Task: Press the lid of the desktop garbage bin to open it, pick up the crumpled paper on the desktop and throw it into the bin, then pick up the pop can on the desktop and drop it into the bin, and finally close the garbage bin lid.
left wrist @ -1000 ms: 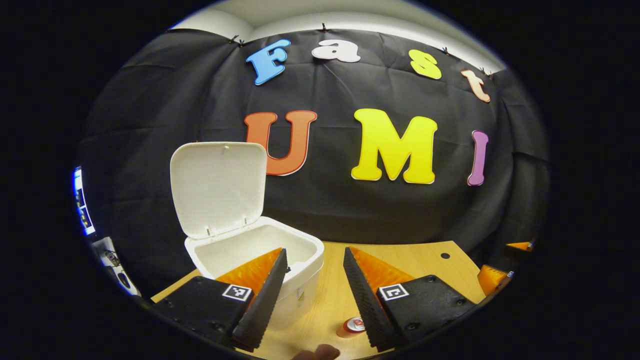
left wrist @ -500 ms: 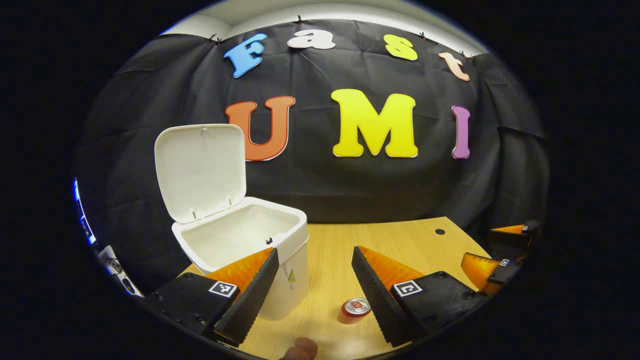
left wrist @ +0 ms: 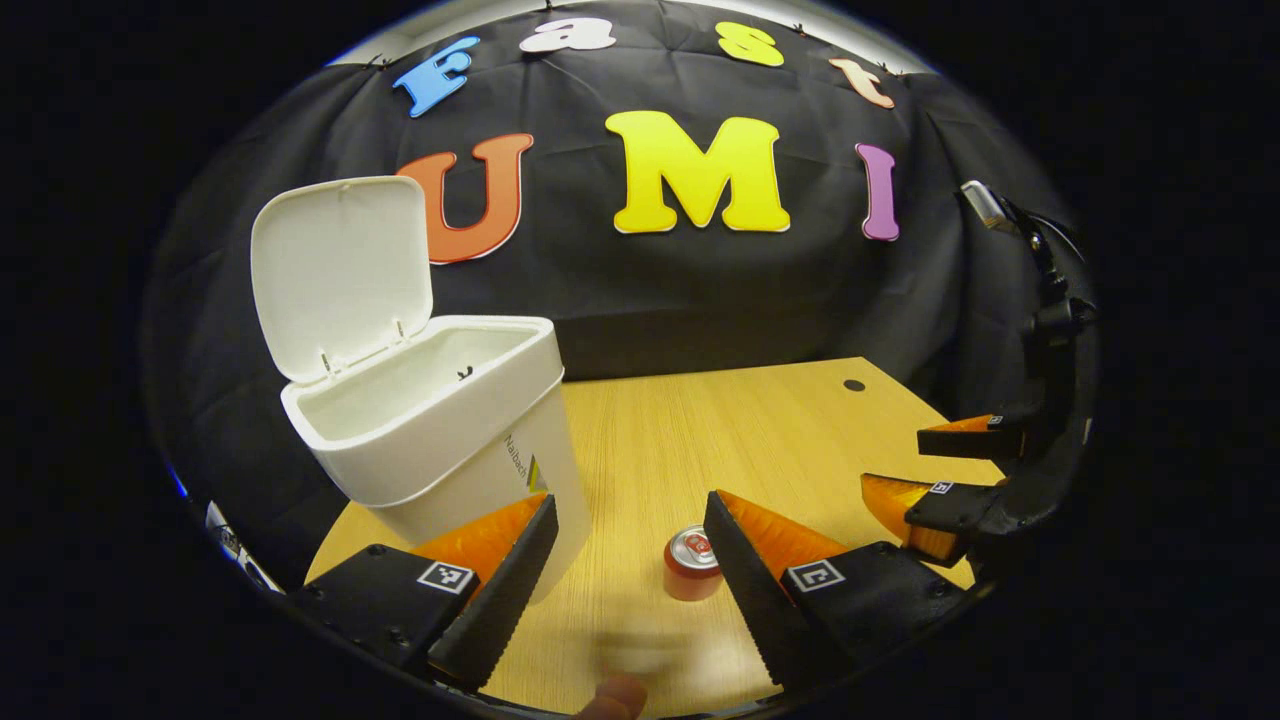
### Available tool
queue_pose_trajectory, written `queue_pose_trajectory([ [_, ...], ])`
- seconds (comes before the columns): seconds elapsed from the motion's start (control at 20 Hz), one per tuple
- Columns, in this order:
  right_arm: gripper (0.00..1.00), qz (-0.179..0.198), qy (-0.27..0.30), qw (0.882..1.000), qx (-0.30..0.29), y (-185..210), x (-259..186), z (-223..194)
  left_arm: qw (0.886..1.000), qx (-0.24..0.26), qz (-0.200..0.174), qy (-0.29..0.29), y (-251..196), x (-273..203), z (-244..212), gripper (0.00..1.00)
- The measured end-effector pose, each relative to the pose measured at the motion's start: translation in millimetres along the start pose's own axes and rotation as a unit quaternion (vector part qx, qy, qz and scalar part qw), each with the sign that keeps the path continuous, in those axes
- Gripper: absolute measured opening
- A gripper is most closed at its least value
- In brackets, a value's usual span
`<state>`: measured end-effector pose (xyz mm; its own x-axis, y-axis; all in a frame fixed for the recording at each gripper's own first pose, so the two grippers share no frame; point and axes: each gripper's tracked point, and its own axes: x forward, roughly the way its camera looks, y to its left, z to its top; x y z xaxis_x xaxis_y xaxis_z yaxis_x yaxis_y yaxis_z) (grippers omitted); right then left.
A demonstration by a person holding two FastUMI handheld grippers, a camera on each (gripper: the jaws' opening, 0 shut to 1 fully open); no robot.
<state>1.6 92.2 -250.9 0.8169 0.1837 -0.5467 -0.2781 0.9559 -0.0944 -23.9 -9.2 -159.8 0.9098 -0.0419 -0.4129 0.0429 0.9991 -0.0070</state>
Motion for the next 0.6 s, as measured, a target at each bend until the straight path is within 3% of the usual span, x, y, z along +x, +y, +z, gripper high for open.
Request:
queue_pose_trajectory([
  [0.4,0.94,0.029,0.124,0.992,-0.002,20,48,-74,0.998,-0.007,0.009,0.062,9,14,-43,0.98],
  [0.6,0.94,0.030,0.203,0.979,-0.002,23,66,-112,0.997,-0.011,0.012,0.077,12,16,-54,0.98],
])
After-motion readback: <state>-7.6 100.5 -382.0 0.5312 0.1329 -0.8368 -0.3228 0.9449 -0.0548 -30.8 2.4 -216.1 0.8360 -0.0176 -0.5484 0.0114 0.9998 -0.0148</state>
